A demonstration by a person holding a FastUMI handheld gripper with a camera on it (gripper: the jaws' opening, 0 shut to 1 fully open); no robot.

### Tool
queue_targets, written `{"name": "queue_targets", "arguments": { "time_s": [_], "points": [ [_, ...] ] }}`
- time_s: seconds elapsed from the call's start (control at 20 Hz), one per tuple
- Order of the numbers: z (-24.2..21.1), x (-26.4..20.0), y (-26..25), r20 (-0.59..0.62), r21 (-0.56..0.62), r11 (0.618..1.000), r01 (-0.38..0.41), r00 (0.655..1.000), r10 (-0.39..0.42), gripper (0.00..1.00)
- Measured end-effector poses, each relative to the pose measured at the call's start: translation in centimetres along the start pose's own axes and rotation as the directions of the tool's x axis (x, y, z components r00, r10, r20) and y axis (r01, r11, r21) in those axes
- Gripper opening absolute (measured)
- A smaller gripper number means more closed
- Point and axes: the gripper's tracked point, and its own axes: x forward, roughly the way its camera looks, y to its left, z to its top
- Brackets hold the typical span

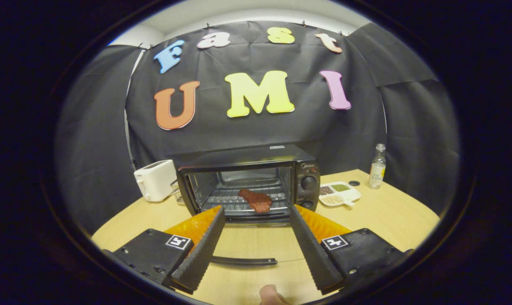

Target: Open the toaster oven, put the food inside, and close the toaster oven door.

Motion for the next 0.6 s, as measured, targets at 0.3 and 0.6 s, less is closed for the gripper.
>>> {"name": "queue_targets", "arguments": {
  "time_s": [0.3, 0.6],
  "points": [
    [-9.2, -2.9, 1.2, -0.197, -0.093, 0.996, 0.012, 0.980, -0.030, 0.99],
    [-15.1, -2.0, 3.2, -0.320, -0.115, 0.993, -0.037, 0.947, -0.001, 0.99]
  ]
}}
